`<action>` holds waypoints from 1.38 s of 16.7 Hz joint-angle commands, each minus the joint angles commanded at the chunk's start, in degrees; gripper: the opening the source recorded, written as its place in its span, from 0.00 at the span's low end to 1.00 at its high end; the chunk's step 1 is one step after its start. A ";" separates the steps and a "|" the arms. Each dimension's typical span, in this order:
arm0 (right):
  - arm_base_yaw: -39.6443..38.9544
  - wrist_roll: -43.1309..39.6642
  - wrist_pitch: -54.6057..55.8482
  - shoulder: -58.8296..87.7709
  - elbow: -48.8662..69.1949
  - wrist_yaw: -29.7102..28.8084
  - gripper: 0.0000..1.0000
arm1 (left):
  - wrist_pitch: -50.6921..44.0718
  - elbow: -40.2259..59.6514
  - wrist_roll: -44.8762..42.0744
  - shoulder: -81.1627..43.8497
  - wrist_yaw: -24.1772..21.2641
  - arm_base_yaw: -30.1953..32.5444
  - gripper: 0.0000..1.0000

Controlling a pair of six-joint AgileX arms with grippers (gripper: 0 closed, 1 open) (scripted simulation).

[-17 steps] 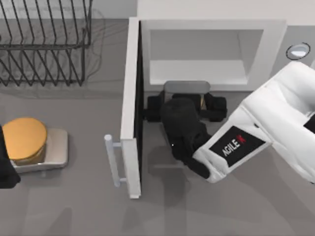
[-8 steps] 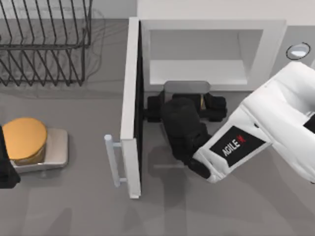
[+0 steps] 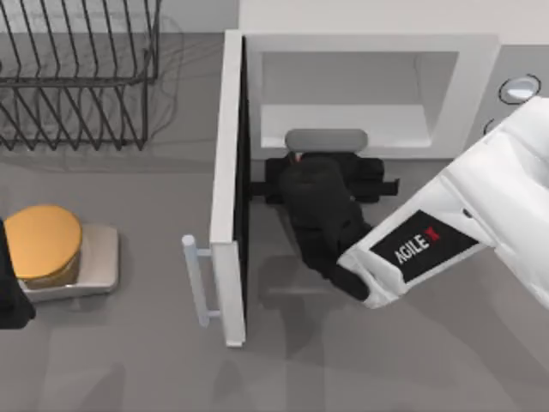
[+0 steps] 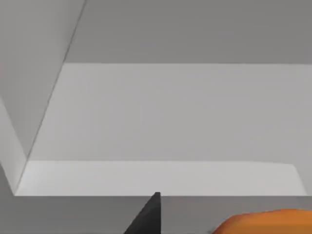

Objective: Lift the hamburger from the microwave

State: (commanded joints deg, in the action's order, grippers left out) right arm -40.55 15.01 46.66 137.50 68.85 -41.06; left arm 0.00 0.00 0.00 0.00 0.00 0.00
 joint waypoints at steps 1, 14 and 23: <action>0.01 0.01 -2.52 -2.57 -0.07 0.04 0.00 | 0.00 0.00 0.00 0.00 0.00 0.00 1.00; -1.18 1.33 -15.65 -16.59 -3.17 -0.72 0.00 | 0.00 0.00 0.00 0.00 0.00 0.00 1.00; -8.42 7.82 -33.36 -45.65 -19.25 -5.24 0.00 | 0.00 0.00 0.00 0.00 0.00 0.00 1.00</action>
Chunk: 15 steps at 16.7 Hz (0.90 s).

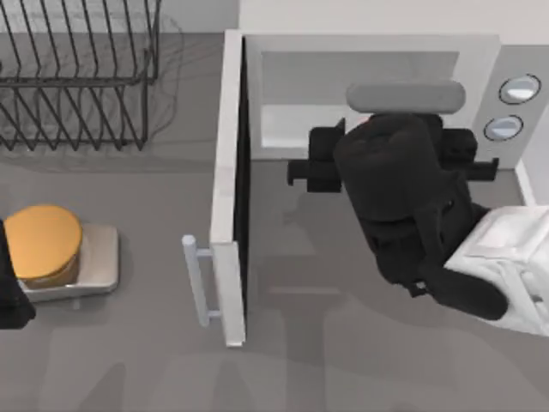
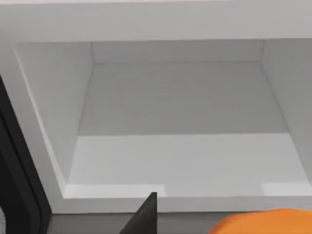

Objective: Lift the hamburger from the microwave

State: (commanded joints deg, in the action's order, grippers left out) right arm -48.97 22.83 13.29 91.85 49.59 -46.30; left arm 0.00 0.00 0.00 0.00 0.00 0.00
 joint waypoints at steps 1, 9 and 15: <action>-0.52 0.46 -1.22 -1.44 -1.10 -0.32 0.00 | 0.00 0.00 0.00 0.00 0.00 0.00 1.00; -0.77 0.88 0.17 -0.05 -2.34 -0.66 0.00 | 0.00 0.00 0.00 0.00 0.00 0.00 1.00; -1.20 1.11 20.08 13.59 -7.45 -1.17 0.00 | 0.00 0.00 0.00 0.00 0.00 0.00 1.00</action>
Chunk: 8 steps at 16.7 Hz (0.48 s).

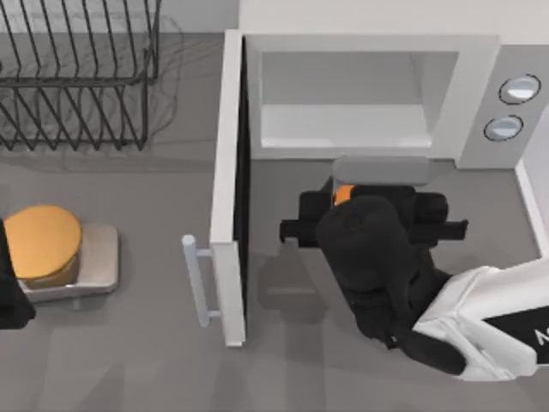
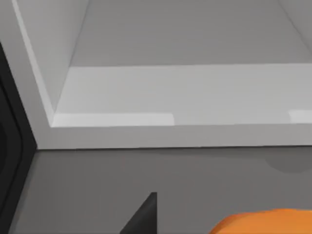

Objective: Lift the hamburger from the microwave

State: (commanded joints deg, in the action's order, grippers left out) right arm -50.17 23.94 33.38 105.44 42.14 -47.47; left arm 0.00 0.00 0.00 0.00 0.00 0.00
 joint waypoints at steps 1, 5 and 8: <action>-0.02 0.02 4.01 2.43 -1.05 -0.03 0.00 | 0.00 0.00 0.00 0.00 0.00 0.00 1.00; 0.19 -0.07 14.13 9.79 -4.64 0.10 0.00 | 0.00 0.00 0.00 0.00 0.00 0.00 1.00; 0.28 -0.10 15.54 11.00 -5.33 0.17 0.00 | 0.00 0.00 0.00 0.00 0.00 0.00 1.00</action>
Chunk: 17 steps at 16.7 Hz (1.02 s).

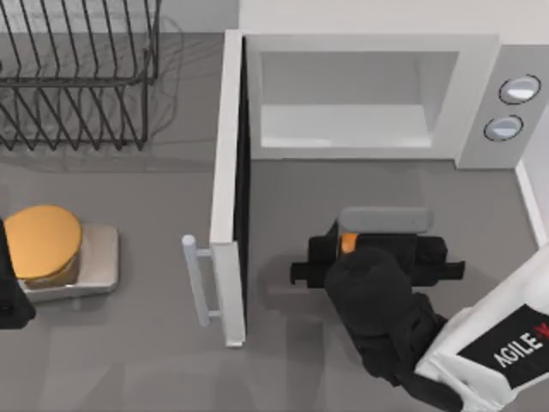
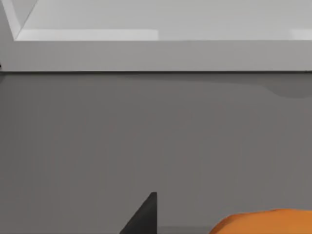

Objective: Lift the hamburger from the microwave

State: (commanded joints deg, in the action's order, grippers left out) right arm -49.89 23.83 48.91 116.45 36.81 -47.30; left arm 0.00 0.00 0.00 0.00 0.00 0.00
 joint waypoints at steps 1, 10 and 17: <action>0.00 0.00 0.00 0.00 0.00 0.00 0.00 | 0.00 0.00 0.00 0.00 0.00 0.00 1.00; 0.00 0.00 0.00 0.00 0.00 0.00 0.60 | 0.00 0.00 0.00 0.00 0.00 0.00 1.00; 0.00 0.00 0.00 0.00 0.00 0.00 1.00 | 0.00 0.00 0.00 0.00 0.00 0.00 1.00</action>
State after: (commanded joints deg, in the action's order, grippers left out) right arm -49.89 23.83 48.91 116.45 36.81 -47.30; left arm 0.00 0.00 0.00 0.00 0.00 0.00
